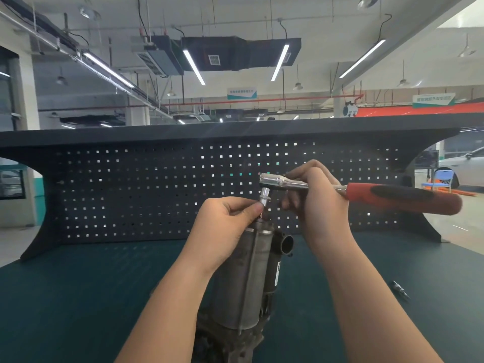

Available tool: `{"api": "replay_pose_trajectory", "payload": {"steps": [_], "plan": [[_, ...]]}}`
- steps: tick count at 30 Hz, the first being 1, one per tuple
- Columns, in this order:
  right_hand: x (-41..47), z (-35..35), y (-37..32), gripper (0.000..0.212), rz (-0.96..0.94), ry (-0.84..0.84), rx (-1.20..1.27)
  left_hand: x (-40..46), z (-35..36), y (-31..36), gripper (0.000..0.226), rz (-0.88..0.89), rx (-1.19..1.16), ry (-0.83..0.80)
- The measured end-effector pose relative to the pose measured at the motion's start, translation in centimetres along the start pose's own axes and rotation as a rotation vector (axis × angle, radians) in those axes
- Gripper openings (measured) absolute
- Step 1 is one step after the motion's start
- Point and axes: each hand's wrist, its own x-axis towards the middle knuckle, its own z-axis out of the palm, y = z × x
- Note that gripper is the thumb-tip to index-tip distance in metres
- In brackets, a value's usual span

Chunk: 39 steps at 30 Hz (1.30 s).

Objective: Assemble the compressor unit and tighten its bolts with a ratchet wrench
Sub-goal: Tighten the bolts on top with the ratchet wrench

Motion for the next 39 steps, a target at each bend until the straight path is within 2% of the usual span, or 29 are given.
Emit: {"api": "replay_pose_trajectory", "payload": {"steps": [4,8,10,12,13,16,18,19,21,23,25,26,28,29,30,31,34,37,39], "plan": [[-1.1,1.0,-0.7,0.021,-0.174,0.032,-0.120,-0.1,-0.7,0.2,0.022,-0.021,-0.056,-0.069],[-2.0,1.7,-0.5,0.017,-0.303,0.163,-0.267,-0.2,-0.3,0.4,0.011,-0.028,-0.061,-0.027],[-2.3,2.0,-0.5,0.012,-0.354,0.236,-0.285,-0.3,0.4,0.4,0.024,-0.027,-0.030,0.031],[-2.2,2.2,-0.5,0.020,-0.392,0.285,-0.318,-0.3,1.1,0.3,0.041,-0.023,0.035,0.059],[-2.1,2.5,-0.5,0.022,-0.423,0.309,-0.372,-0.3,1.4,0.1,0.039,-0.010,0.084,0.071],[-2.8,4.2,0.0,0.029,-0.540,0.366,-0.608,-0.3,2.1,-0.4,0.014,0.018,0.148,0.134],[-3.5,5.3,0.7,0.026,-0.646,0.379,-0.714,-0.2,2.3,-0.6,0.029,-0.014,0.116,0.172],[-3.6,5.4,1.0,0.023,-0.643,0.374,-0.683,-0.1,2.4,-0.6,0.037,-0.029,0.085,0.172],[-3.4,4.9,1.1,0.020,-0.561,0.314,-0.414,-0.1,2.2,-0.5,0.047,-0.021,0.097,0.141],[-2.8,3.1,1.3,0.015,-0.563,0.299,-0.185,-0.2,1.9,-0.4,0.035,0.031,0.191,0.099],[-2.0,0.8,1.9,0.011,-0.527,0.314,-0.107,-0.2,1.6,-0.3,0.023,0.056,0.217,0.085],[-1.4,-0.1,2.2,0.009,-0.392,0.310,-0.058,-0.3,1.6,-0.2,0.018,0.058,0.218,0.089],[-0.7,-0.9,2.9,0.011,-0.004,0.219,0.048,-0.3,1.6,-0.2,0.012,0.054,0.233,0.105],[-0.6,-0.9,3.3,0.012,0.132,0.164,0.103,-0.3,1.7,-0.2,0.012,0.065,0.249,0.111],[-0.6,-0.7,3.5,0.018,0.174,0.160,0.148,-0.4,1.7,-0.2,0.013,0.081,0.264,0.116],[-0.7,-0.4,3.5,0.024,0.134,0.195,0.169,-0.5,1.7,-0.2,0.015,0.097,0.270,0.123],[-1.2,0.7,2.0,0.036,-0.243,0.307,0.049,-0.5,2.2,-0.5,0.032,0.126,0.209,0.201],[-2.0,2.0,0.1,0.038,-0.456,0.227,-0.041,-1.1,3.2,-0.8,0.052,0.161,0.146,0.331],[-2.9,3.0,-0.7,0.035,-0.546,0.168,-0.216,-1.0,3.6,-1.1,0.061,0.158,0.056,0.382]]}}
